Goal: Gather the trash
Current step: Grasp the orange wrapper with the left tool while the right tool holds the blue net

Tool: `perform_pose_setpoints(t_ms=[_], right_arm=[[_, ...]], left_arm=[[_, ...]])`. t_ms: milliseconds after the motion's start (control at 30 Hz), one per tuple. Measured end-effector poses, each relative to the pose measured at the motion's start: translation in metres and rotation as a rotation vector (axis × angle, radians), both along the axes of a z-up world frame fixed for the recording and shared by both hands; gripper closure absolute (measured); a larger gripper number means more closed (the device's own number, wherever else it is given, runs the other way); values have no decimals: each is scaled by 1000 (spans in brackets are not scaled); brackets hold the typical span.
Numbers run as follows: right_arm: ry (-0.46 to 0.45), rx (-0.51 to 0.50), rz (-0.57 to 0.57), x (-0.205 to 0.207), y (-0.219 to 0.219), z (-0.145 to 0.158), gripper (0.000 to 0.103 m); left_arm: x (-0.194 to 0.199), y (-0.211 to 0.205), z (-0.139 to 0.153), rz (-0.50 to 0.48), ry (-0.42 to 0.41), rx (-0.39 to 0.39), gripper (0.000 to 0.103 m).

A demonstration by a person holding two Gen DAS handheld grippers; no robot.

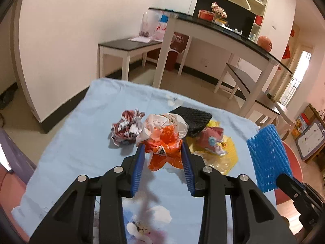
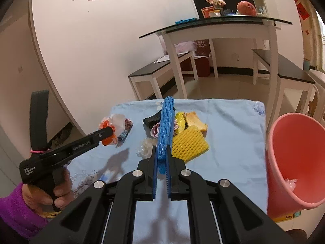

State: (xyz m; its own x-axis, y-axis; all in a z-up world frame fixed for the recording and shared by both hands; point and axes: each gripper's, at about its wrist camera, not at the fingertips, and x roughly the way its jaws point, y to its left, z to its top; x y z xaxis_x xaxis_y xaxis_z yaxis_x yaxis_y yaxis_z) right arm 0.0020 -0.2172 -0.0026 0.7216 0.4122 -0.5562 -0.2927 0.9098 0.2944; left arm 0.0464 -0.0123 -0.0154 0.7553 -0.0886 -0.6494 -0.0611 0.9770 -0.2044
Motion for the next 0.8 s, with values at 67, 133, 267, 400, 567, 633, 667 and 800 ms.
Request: perform_pose_setpoints(t_ms=[67, 133, 267, 400, 567, 633, 667, 800], right_arm=[[-8, 4, -12, -3, -4, 3, 97], [-19, 6, -26, -7, -9, 7, 97], [-34, 9, -64, -15, -20, 12, 97], [-47, -2, -119, -27, -38, 13, 97], [-63, 11, -205, -40, -72, 14, 97], [-70, 11, -238, -44, -86, 13, 97], [-73, 12, -261, -46, -95, 13, 97], [-75, 25, -339, -51, -128, 9, 97]], left_arm=[[-3, -5, 7, 1, -10, 9, 67], [-6, -10, 12, 2, -22, 24, 67], [-13, -22, 19, -6, -36, 35, 67], [-20, -40, 21, -41, -40, 46, 67], [-25, -71, 21, -81, -45, 50, 67], [-28, -84, 20, -106, -51, 57, 67], [-29, -93, 19, -128, -53, 57, 67], [-33, -122, 18, -201, -65, 54, 67]])
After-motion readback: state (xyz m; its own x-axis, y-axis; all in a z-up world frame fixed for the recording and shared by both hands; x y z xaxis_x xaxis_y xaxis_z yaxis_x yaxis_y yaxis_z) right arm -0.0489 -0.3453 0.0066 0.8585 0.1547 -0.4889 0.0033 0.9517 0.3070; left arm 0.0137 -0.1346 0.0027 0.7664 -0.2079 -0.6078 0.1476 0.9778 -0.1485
